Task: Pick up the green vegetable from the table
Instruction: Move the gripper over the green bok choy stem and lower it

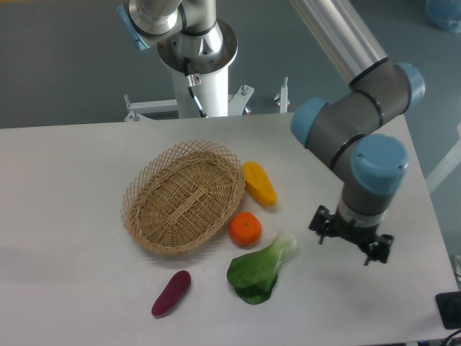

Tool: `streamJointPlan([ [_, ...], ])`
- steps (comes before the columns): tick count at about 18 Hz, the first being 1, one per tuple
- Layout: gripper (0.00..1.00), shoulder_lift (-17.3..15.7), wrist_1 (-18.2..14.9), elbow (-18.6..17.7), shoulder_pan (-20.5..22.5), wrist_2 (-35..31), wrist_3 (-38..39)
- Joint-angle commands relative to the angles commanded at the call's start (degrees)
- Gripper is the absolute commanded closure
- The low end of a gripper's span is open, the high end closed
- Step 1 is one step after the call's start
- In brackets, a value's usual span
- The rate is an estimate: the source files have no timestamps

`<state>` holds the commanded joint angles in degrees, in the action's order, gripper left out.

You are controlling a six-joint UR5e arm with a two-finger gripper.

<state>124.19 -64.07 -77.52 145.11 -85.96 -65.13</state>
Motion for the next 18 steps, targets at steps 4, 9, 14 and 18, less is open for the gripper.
streamJointPlan([
  [4, 0.00, -0.3, -0.2, -2.9, -1.2, -0.4, -0.2],
  [9, 0.00, -1.4, 0.8, -7.7, -2.4, -0.5, -0.6],
  [14, 0.00, -1.2, 1.0, -8.8, -3.2, -2.4, -0.7],
  [18, 0.00, -0.4, 1.2, -8.7, -3.6, -3.2, -0.5],
])
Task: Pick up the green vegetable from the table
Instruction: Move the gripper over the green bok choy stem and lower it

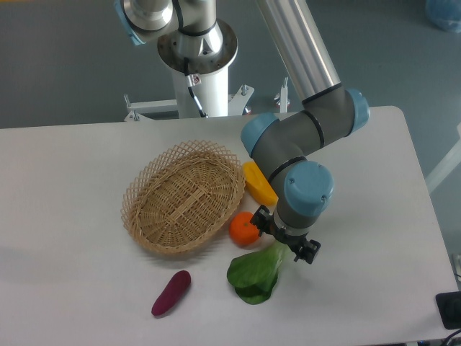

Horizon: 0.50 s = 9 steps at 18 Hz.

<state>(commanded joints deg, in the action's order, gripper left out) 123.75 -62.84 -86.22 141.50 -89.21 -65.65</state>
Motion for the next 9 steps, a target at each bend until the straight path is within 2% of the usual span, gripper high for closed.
streamJointPlan([
  [4, 0.00, 0.1, 0.0, -0.1, -0.1, -0.3, 0.1],
  [9, 0.00, 1.4, 1.0, -0.1, -1.4, -4.6, 0.5],
])
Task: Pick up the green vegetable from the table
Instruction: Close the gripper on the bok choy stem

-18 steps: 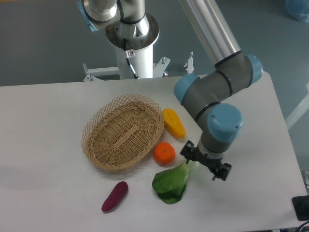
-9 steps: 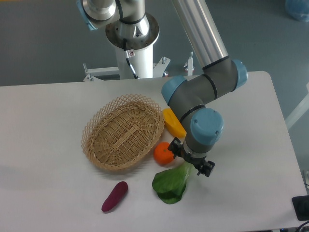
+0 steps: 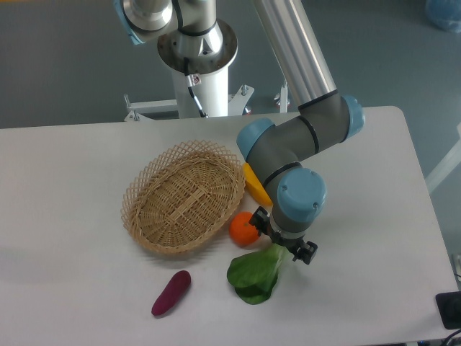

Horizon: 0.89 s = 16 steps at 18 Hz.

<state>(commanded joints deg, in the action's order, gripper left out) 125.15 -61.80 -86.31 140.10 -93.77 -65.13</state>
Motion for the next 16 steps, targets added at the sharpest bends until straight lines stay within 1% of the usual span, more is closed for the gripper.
streamJointPlan([
  [2, 0.00, 0.4, 2.5, -0.2, -0.9, -1.2, 0.1],
  [5, 0.00, 0.9, 4.7, -1.3, -1.1, -4.0, 0.8],
  [6, 0.01, 0.9, 4.9, -1.5, -1.2, -4.4, 0.9],
  [9, 0.12, 1.1, 5.9, -1.5, -1.2, -4.9, 0.9],
  [11, 0.16, 1.2, 5.9, -1.6, -1.2, -5.0, 1.1],
  [13, 0.25, 1.4, 6.0, -1.6, -1.2, -5.3, 1.5],
  [14, 0.33, 1.3, 6.0, -1.6, -1.2, -5.5, 1.8],
  [16, 0.44, 1.2, 6.0, -1.7, -1.3, -5.6, 2.5],
])
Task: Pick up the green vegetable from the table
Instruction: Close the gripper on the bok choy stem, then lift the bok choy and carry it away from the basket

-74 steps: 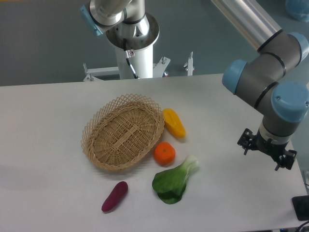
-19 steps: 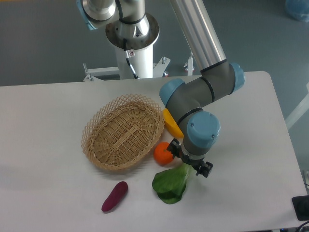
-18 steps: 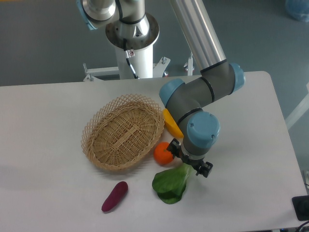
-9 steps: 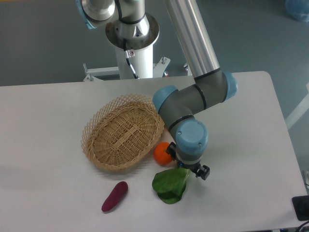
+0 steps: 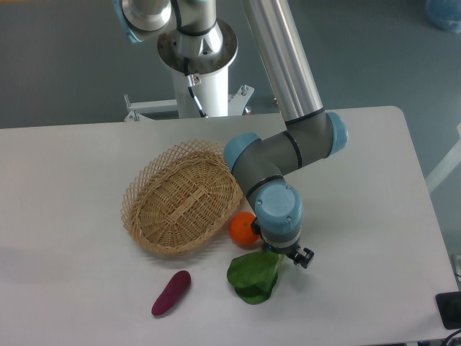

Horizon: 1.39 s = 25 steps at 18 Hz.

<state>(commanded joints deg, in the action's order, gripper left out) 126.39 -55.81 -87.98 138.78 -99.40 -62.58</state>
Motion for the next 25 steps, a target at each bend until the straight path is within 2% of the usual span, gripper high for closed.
streamJointPlan([
  [4, 0.61, -0.6, -0.4, 0.1, 0.1, 0.0, 0.0],
  [8, 0.68, -1.2, -0.5, 0.5, 0.2, 0.5, -0.1],
  [16, 0.67, -3.0, -1.1, 3.7, 3.3, 4.2, -1.1],
  [20, 0.68, -2.9, -1.5, 7.1, 4.4, 4.9, -3.9],
  [22, 0.75, -3.1, -1.5, 7.6, 5.6, 5.6, -4.9],
  [25, 0.76, -2.8, -1.5, 10.1, 6.9, 6.4, -7.4],
])
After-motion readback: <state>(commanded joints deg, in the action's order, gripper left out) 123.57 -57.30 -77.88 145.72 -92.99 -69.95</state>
